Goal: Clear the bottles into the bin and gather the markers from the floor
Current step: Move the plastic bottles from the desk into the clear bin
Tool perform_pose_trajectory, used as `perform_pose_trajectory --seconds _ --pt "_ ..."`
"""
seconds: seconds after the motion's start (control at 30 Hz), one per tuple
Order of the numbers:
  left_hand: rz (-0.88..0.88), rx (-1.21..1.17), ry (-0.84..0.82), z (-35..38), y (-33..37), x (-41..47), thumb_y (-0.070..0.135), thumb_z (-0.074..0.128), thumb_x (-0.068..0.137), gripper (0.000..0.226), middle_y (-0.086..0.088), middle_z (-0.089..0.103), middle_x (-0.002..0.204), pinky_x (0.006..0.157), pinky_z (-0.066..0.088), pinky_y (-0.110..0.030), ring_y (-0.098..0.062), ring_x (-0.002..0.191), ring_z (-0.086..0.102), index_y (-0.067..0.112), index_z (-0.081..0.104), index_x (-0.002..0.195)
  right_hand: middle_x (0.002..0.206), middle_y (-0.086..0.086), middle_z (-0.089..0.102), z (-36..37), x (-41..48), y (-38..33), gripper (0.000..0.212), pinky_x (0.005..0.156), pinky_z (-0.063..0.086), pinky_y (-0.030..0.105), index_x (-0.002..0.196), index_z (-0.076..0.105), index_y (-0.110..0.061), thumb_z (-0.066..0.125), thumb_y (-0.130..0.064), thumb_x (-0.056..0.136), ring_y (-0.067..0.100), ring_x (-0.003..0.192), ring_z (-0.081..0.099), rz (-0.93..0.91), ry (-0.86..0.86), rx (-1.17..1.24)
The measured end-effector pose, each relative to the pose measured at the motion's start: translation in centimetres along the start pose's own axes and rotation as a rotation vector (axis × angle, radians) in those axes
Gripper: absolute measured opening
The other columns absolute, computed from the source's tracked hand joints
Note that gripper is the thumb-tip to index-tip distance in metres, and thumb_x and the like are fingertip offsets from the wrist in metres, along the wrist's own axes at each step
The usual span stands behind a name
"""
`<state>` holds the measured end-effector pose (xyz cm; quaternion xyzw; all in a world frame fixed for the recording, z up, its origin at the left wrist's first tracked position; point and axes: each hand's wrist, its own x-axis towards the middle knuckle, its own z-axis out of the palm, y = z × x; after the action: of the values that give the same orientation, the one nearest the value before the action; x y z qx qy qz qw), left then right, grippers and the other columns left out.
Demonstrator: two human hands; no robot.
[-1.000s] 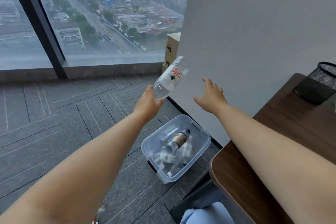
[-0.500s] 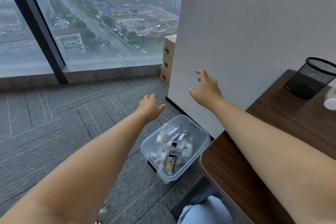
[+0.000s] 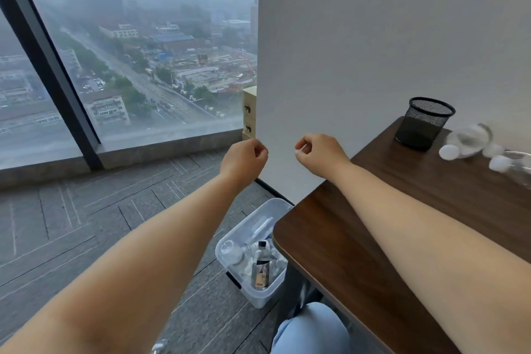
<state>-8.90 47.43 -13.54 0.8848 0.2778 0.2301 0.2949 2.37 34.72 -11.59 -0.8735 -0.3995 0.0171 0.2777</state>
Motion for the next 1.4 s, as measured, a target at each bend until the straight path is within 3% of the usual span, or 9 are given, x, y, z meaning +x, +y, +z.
perform_pose_trajectory --seconds 0.23,0.37,0.6,0.77,0.9,1.0,1.1,1.27,1.4 --pt "0.169 -0.04 0.026 2.0 9.0 -1.0 0.024 0.048 0.092 0.022 0.0 0.063 0.084 0.073 0.049 -0.032 -0.017 0.078 0.057 0.013 0.066 0.099 0.084 -0.004 0.059 -7.0 -4.1 3.3 0.018 0.079 0.05 0.032 0.1 0.066 -0.013 0.053 -0.019 0.088 0.014 0.083 0.057 0.014 0.175 0.012" --pt "0.25 -0.071 -0.044 4.7 14.2 -1.8 0.023 0.049 0.092 0.017 0.003 0.058 0.076 0.064 0.038 -0.025 -0.016 0.073 0.053 0.016 0.064 0.093 0.082 -0.005 0.06 -11.1 -7.4 6.7 0.017 0.075 0.046 0.027 0.095 0.068 -0.015 0.054 -0.019 0.086 0.014 0.083 0.058 0.092 0.28 -0.012" --pt "0.363 -0.117 -0.166 11.6 21.9 -4.2 0.023 0.052 0.089 0.013 0.005 0.055 0.071 0.069 0.04 -0.027 -0.021 0.079 0.056 0.019 0.062 0.084 0.071 -0.011 0.056 -16.5 -14.0 14.6 0.009 0.075 0.045 0.028 0.084 0.064 -0.02 0.055 -0.018 0.085 0.015 0.081 0.056 0.279 0.377 -0.051" --pt "0.484 -0.133 -0.219 16.0 26.5 -5.9 0.023 0.051 0.089 0.016 0.001 0.057 0.093 0.074 0.044 -0.03 -0.019 0.085 0.057 0.015 0.064 0.096 0.085 -0.004 0.062 -19.5 -18.6 19.9 0.015 0.074 0.046 0.028 0.093 0.067 -0.019 0.054 -0.018 0.085 0.016 0.083 0.058 0.419 0.424 -0.041" --pt "0.545 -0.13 -0.261 19.8 29.0 -6.2 0.021 0.053 0.088 0.028 -0.003 0.054 0.116 0.084 0.046 -0.034 -0.021 0.105 0.054 0.016 0.057 0.115 0.084 -0.005 0.062 -20.8 -21.1 23.4 0.013 0.072 0.047 0.027 0.091 0.065 -0.021 0.053 -0.016 0.086 0.015 0.082 0.059 0.49 0.455 -0.062" --pt "0.584 -0.061 -0.303 22.6 30.5 -6.0 0.023 0.054 0.089 0.046 -0.006 0.042 0.137 0.09 0.043 -0.038 -0.024 0.124 0.043 0.014 0.043 0.133 0.083 -0.008 0.061 -21.5 -22.4 25.6 0.016 0.07 0.047 0.028 0.096 0.066 -0.019 0.053 -0.017 0.087 0.014 0.079 0.057 0.521 0.488 -0.06" --pt "0.664 0.004 -0.341 24.9 32.3 -5.2 0.021 0.056 0.088 0.064 -0.008 0.026 0.152 0.109 0.03 -0.038 -0.025 0.141 0.022 0.012 0.027 0.144 0.077 -0.013 0.058 -22.1 -23.4 28.0 0.014 0.067 0.04 0.023 0.094 0.065 -0.023 0.053 -0.018 0.087 0.011 0.075 0.055 0.547 0.531 -0.06" --pt "0.746 0.281 -0.417 28.5 35.3 -3.2 0.032 0.059 0.086 0.085 -0.011 0.004 0.159 0.118 0.01 -0.047 -0.028 0.148 -0.001 0.018 0.006 0.15 0.075 -0.014 0.058 -23.4 -24.8 31.1 0.012 0.067 0.042 0.025 0.088 0.061 -0.026 0.053 -0.017 0.088 0.014 0.077 0.057 0.596 0.574 -0.07" --pt "0.74 0.431 -0.437 30.4 36.4 -2.1 0.041 0.064 0.08 0.094 -0.012 0.017 0.156 0.116 0.013 -0.051 -0.032 0.145 0.014 0.021 0.005 0.15 0.078 -0.012 0.059 -24.0 -25.0 32.8 0.014 0.069 0.044 0.025 0.092 0.062 -0.025 0.051 -0.016 0.088 0.014 0.078 0.058 0.629 0.602 -0.064"
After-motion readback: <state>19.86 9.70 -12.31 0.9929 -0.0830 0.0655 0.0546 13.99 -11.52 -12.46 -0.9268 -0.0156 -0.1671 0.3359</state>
